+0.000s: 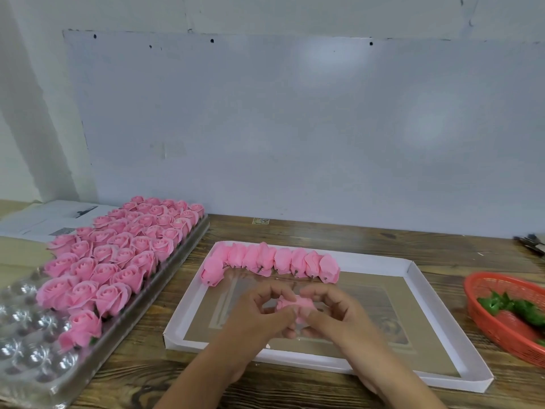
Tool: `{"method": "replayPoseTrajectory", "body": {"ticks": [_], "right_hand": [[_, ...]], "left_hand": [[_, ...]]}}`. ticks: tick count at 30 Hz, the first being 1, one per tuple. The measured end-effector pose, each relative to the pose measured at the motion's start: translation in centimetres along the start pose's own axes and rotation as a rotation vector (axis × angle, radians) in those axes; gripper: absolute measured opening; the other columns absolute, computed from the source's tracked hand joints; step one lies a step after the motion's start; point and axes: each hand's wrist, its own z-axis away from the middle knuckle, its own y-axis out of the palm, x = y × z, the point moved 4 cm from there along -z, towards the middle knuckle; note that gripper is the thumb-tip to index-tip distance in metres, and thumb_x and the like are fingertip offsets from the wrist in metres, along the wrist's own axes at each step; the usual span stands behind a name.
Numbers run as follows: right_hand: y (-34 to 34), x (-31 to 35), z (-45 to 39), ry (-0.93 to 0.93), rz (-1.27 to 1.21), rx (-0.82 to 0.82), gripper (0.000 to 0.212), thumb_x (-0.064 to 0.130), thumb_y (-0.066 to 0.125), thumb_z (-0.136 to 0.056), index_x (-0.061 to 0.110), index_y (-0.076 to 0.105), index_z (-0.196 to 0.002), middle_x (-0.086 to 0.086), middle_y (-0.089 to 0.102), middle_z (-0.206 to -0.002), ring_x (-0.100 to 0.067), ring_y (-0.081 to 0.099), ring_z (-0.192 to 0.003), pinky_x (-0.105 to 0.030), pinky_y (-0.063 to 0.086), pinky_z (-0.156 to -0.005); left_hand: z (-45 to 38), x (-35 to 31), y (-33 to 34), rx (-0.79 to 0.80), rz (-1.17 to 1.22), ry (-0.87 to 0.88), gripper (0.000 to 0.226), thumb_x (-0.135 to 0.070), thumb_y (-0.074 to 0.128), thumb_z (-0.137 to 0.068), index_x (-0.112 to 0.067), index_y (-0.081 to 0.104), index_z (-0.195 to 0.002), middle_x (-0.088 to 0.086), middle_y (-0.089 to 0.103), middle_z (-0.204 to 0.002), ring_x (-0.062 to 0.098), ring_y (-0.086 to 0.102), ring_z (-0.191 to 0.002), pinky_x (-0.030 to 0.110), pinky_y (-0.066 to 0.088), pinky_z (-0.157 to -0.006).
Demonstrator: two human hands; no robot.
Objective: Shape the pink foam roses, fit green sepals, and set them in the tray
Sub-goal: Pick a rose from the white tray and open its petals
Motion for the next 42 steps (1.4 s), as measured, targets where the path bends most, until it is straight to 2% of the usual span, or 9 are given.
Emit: {"method": "replayPoseTrajectory", "body": {"ticks": [2,7,13,20,32,34,36,39,42], "right_hand": [[0.0,0.31,0.08,-0.05,0.045,-0.012,0.019,-0.003,0.07,-0.085,0.01,0.072,-0.098,-0.017,0.072,-0.1,-0.026,0.068,-0.083,-0.043,0.059,-0.083],[-0.22,0.11,0.04,0.007,-0.102,-0.004,0.016,-0.004,0.067,-0.085,0.004,0.071,-0.098,-0.02,0.071,-0.097,-0.023,0.07,-0.082,-0.027,0.058,-0.072],[0.05,0.27,0.09,0.023,-0.184,0.058,0.019,0.017,0.08,-0.074,0.011,0.075,-0.091,-0.013,0.07,-0.085,-0.019,0.068,-0.077,-0.026,0.057,-0.068],[0.14,0.12,0.07,0.016,-0.191,0.085,0.025,0.026,0.076,-0.067,0.014,0.075,-0.089,-0.013,0.07,-0.084,-0.021,0.067,-0.078,-0.029,0.058,-0.07],[-0.14,-0.04,-0.07,0.026,-0.178,0.057,0.021,0.021,0.075,-0.069,0.014,0.076,-0.089,-0.01,0.071,-0.081,-0.019,0.068,-0.076,-0.029,0.058,-0.068],[-0.17,-0.03,-0.07,0.021,-0.122,0.043,0.013,0.014,0.074,-0.077,0.016,0.076,-0.089,-0.007,0.071,-0.08,-0.017,0.068,-0.074,-0.029,0.058,-0.067],[-0.33,-0.01,-0.05,0.006,-0.032,0.032,0.016,0.006,0.068,-0.087,0.02,0.076,-0.091,-0.002,0.072,-0.079,-0.012,0.068,-0.072,-0.025,0.057,-0.064],[-0.46,0.14,-0.03,0.004,0.012,0.035,0.019,0.002,0.067,-0.089,0.017,0.073,-0.099,-0.002,0.075,-0.087,-0.01,0.069,-0.075,-0.024,0.057,-0.065],[-0.41,0.17,-0.05,-0.042,0.054,0.024,0.026,-0.004,0.069,-0.085,0.011,0.07,-0.106,-0.009,0.075,-0.097,-0.02,0.065,-0.081,-0.034,0.057,-0.076]], "left_hand": [[-0.04,0.02,-0.05,0.005,0.013,0.0,0.012,-0.018,0.077,-0.08,-0.021,0.072,-0.091,0.007,0.073,-0.093,0.021,0.067,-0.071,0.03,0.058,-0.073],[0.1,-0.14,0.18,0.053,0.005,0.026,0.017,-0.014,0.077,-0.082,-0.022,0.071,-0.095,0.006,0.074,-0.101,0.02,0.068,-0.078,0.031,0.058,-0.074],[0.16,-0.57,0.31,0.046,0.003,0.056,0.016,-0.018,0.079,-0.077,-0.022,0.072,-0.091,0.005,0.074,-0.093,0.017,0.07,-0.074,0.029,0.058,-0.071],[0.13,-0.43,0.23,0.022,-0.015,0.072,0.019,-0.025,0.081,-0.073,-0.021,0.073,-0.089,0.006,0.074,-0.089,0.02,0.071,-0.073,0.031,0.059,-0.07],[0.22,-0.61,0.14,0.018,-0.008,0.063,0.011,-0.01,0.08,-0.084,-0.016,0.076,-0.092,0.013,0.076,-0.094,0.022,0.073,-0.082,0.03,0.059,-0.072],[0.22,-0.64,0.15,0.013,-0.015,0.065,0.01,-0.01,0.079,-0.084,-0.016,0.076,-0.091,0.011,0.076,-0.093,0.021,0.073,-0.081,0.029,0.059,-0.071],[0.23,-0.63,0.16,0.006,-0.016,0.059,0.01,-0.011,0.079,-0.084,-0.018,0.076,-0.09,0.008,0.076,-0.091,0.018,0.072,-0.08,0.028,0.059,-0.071],[0.29,-0.63,0.17,-0.01,0.008,0.03,0.012,-0.019,0.083,-0.08,-0.019,0.076,-0.089,0.007,0.076,-0.089,0.017,0.072,-0.079,0.027,0.059,-0.072],[0.22,-0.46,0.08,-0.037,0.017,0.003,0.014,-0.021,0.081,-0.076,-0.021,0.076,-0.089,0.007,0.076,-0.086,0.018,0.071,-0.076,0.028,0.059,-0.072]]}}
